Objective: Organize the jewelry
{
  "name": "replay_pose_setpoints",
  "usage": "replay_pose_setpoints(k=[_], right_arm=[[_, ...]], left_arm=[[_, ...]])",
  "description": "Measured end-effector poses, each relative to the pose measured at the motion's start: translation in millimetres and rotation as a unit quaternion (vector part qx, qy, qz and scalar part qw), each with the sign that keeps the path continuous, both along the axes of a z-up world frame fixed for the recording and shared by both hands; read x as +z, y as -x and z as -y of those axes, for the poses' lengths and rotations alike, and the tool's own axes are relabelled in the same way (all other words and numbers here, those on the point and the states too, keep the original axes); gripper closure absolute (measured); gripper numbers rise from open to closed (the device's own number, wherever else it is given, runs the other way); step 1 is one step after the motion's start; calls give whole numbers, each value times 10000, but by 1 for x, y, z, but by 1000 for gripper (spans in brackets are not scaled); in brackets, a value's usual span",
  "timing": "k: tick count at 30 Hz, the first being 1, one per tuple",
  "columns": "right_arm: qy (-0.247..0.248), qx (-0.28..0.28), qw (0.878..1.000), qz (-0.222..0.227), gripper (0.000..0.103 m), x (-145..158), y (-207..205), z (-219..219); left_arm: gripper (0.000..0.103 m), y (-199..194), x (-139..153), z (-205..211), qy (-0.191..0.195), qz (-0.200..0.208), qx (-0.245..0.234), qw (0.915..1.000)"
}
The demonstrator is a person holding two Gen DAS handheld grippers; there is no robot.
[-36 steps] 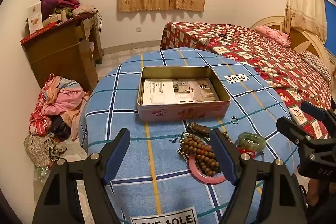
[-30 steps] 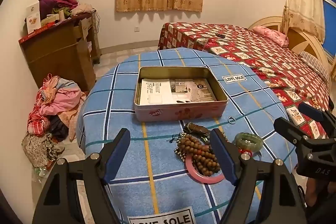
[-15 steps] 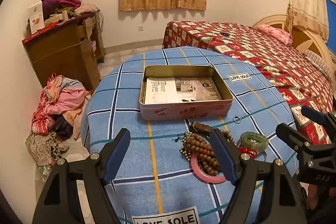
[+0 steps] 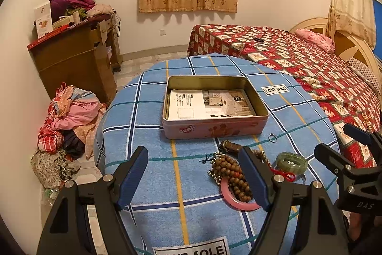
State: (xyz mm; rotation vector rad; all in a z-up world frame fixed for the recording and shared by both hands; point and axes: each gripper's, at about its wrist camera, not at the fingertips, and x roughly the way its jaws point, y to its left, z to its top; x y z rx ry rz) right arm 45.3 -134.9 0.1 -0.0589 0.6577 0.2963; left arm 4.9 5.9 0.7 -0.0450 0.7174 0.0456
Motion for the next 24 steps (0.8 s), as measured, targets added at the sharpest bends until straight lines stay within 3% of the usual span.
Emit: replay_pose_setpoints(k=[24], right_arm=[[6, 8, 9997, -252, 0, -11, -12, -12]], left_arm=[[25, -4, -5, -20, 66, -10, 125, 9999]])
